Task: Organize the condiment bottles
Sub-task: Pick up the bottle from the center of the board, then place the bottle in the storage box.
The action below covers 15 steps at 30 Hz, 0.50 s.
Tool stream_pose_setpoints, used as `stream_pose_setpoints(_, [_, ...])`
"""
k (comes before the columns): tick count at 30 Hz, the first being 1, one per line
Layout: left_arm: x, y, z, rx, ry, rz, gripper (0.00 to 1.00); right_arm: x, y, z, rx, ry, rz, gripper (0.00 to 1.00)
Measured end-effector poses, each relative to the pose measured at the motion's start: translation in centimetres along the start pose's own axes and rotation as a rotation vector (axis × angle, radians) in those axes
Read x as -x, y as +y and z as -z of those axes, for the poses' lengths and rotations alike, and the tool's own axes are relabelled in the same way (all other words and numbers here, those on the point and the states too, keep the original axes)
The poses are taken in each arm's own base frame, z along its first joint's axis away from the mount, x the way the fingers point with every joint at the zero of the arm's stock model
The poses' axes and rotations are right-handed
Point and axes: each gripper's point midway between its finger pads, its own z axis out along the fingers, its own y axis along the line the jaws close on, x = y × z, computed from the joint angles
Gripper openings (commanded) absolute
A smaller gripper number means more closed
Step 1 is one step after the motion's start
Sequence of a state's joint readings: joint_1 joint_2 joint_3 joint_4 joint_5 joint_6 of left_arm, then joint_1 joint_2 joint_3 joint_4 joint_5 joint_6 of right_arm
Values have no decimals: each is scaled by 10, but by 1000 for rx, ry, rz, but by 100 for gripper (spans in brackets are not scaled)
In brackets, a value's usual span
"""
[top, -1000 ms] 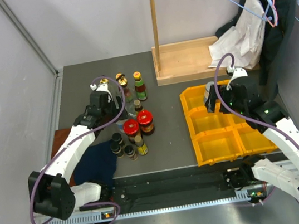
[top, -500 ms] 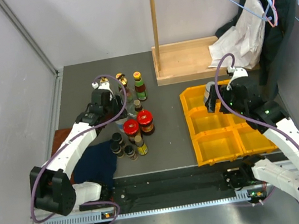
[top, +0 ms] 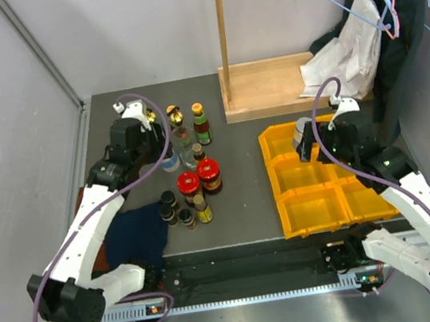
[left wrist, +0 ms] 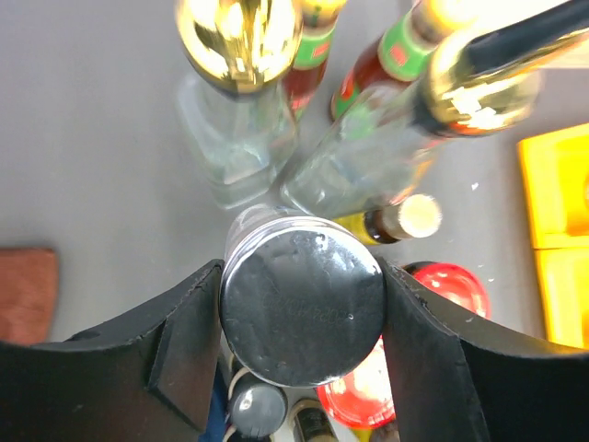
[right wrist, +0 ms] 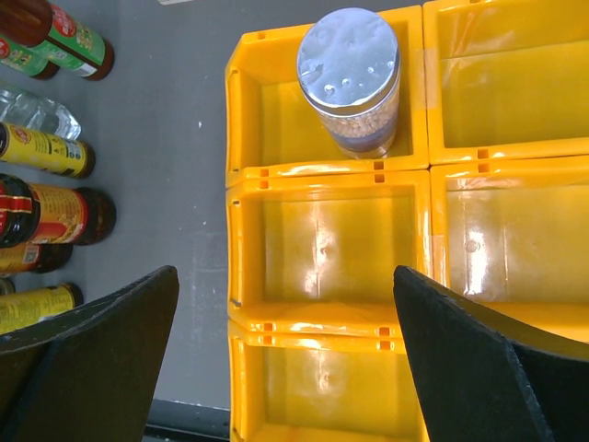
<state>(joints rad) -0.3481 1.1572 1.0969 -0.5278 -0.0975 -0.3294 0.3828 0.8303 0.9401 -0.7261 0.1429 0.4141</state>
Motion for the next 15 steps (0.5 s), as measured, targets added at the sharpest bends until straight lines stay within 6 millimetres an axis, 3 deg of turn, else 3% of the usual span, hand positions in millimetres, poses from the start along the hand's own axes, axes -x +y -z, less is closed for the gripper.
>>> stream_pose_setpoints(6, [38, -3, 52, -23, -127, -16, 0, 3, -2, 3, -10, -18, -3, 99])
stream_pose_setpoints(12, [41, 3, 106, -43, -214, -18, 0, 1, -7, 6, -33, -14, -2, 99])
stream_pose_setpoints(15, [40, -6, 124, -112, -220, -40, 0, 2, -9, 9, -42, -19, -7, 99])
